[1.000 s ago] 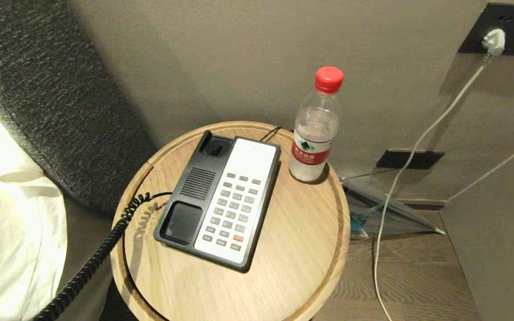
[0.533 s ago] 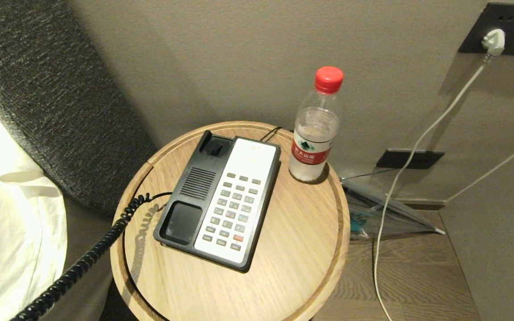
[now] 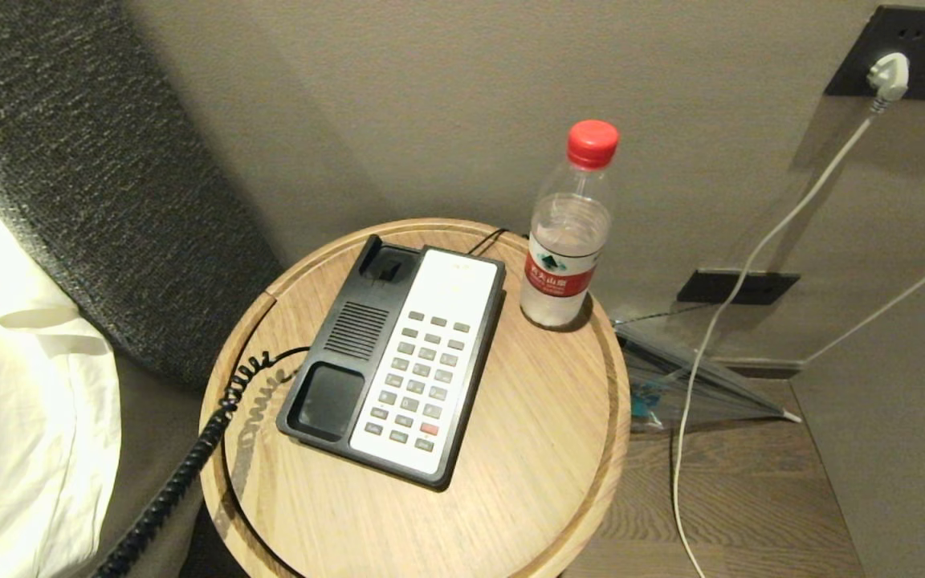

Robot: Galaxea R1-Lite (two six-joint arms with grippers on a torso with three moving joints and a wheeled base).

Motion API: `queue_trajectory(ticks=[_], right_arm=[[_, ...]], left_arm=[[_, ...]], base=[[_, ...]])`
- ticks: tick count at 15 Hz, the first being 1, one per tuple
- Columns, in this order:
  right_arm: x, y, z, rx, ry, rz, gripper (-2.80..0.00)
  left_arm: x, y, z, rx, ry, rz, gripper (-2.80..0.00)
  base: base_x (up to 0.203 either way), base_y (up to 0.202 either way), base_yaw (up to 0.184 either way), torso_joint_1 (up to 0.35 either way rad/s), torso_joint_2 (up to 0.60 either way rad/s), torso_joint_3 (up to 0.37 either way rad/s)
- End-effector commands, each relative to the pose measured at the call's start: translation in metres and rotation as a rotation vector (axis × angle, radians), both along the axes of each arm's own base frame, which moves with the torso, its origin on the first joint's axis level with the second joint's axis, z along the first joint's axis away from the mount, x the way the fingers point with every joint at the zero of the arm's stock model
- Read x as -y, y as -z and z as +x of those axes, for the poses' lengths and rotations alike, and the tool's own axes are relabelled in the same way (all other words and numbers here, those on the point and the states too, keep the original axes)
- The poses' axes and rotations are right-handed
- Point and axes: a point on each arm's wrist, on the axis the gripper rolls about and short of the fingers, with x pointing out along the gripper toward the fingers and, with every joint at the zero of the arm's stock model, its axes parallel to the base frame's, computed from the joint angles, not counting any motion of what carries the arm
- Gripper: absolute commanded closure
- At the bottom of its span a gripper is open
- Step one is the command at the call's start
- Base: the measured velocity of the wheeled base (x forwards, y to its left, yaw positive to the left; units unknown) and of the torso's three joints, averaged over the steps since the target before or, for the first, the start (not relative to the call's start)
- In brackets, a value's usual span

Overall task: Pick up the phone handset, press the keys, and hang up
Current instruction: Dial the number

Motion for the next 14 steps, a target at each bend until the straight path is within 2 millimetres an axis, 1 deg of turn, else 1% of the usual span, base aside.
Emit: queue_trajectory(ticks=[1, 4, 5, 6, 7, 8, 10, 11, 12, 13, 14], right_arm=[[0.000, 0.000, 0.000, -0.001, -0.001, -0.004, 0.00], [0.000, 0.000, 0.000, -0.012, -0.001, -0.007, 0.00], [0.000, -0.004, -0.001, 0.006, 0.000, -0.003, 0.00], [0.000, -0.015, -0.005, 0.044, -0.006, -0.001, 0.00], [-0.001, -0.031, -0.011, 0.086, -0.027, 0.000, 0.00], [-0.001, -0.051, -0.020, 0.115, -0.063, 0.003, 0.00], [-0.003, -0.106, -0.045, 0.141, -0.119, 0.056, 0.00], [-0.004, -0.137, -0.051, 0.119, -0.166, 0.106, 0.00], [-0.005, -0.164, -0.043, 0.044, -0.229, 0.152, 0.00], [-0.007, -0.189, -0.029, -0.040, -0.306, 0.195, 0.00], [-0.009, -0.206, -0.011, -0.133, -0.396, 0.236, 0.00]], left_arm=[[0.001, 0.005, 0.001, -0.022, 0.001, 0.012, 0.00], [0.000, 0.008, 0.000, -0.026, 0.004, 0.015, 0.00], [-0.001, 0.011, -0.001, -0.026, 0.003, 0.015, 0.00], [-0.003, 0.014, -0.003, -0.023, 0.003, 0.013, 0.00], [-0.004, 0.015, -0.005, -0.019, 0.003, 0.009, 0.00], [-0.005, 0.013, -0.006, -0.013, 0.003, 0.004, 0.00], [-0.006, 0.008, -0.007, 0.003, 0.005, -0.008, 0.00], [-0.005, 0.009, -0.006, 0.002, 0.005, -0.004, 0.00], [-0.005, 0.011, -0.005, -0.004, 0.006, 0.002, 0.00], [-0.004, 0.011, -0.005, -0.006, 0.007, 0.004, 0.00], [-0.003, 0.011, -0.004, -0.008, 0.005, 0.006, 0.00]], base=[[0.000, 0.000, 0.000, 0.000, 0.00, 0.000], [0.000, 0.000, 0.000, 0.000, 0.00, 0.000], [0.000, 0.000, 0.000, 0.000, 0.00, 0.000], [0.000, 0.000, 0.000, 0.000, 0.00, 0.000], [0.000, 0.000, 0.000, 0.000, 0.00, 0.000], [0.000, 0.000, 0.000, 0.000, 0.00, 0.000], [0.000, 0.000, 0.000, 0.000, 0.00, 0.000], [0.000, 0.000, 0.000, 0.000, 0.00, 0.000], [0.000, 0.000, 0.000, 0.000, 0.00, 0.000], [0.000, 0.000, 0.000, 0.000, 0.00, 0.000], [0.000, 0.000, 0.000, 0.000, 0.00, 0.000]])
